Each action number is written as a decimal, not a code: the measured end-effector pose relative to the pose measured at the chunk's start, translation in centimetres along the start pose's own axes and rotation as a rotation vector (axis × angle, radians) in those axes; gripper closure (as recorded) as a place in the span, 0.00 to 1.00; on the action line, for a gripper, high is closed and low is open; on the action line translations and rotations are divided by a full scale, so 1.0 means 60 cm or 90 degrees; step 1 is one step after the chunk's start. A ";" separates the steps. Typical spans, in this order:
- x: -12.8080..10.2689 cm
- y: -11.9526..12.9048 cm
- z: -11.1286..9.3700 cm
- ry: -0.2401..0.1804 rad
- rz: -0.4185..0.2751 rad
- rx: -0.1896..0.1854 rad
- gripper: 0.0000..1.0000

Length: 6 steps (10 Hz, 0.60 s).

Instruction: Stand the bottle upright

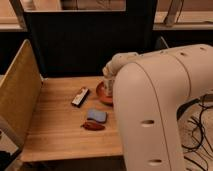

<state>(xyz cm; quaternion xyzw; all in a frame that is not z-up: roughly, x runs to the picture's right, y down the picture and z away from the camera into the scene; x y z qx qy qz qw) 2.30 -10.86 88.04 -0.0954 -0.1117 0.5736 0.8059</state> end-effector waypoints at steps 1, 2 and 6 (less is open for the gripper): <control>0.000 0.000 0.000 0.000 0.000 0.000 0.81; 0.000 0.000 0.000 0.000 0.000 0.000 0.83; 0.000 0.000 0.000 0.000 0.000 0.000 0.50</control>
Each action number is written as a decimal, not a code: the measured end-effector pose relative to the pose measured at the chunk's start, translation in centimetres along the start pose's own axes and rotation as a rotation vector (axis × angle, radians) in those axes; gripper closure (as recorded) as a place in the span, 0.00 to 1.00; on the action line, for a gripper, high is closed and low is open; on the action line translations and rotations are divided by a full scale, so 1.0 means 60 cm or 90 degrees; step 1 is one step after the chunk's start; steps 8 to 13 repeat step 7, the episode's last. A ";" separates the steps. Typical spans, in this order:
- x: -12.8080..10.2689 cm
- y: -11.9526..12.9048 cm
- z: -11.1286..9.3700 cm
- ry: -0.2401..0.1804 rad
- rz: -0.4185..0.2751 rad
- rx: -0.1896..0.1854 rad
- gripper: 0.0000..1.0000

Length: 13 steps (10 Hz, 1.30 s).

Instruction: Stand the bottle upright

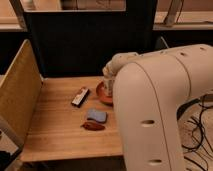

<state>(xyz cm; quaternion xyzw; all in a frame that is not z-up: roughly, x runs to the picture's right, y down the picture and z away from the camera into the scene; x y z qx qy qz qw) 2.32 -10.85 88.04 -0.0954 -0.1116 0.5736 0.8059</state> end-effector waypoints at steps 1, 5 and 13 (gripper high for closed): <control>0.000 0.000 0.000 0.000 0.000 0.000 0.40; 0.000 0.000 0.000 0.000 0.000 0.000 0.20; 0.000 0.000 0.000 0.000 0.000 0.000 0.20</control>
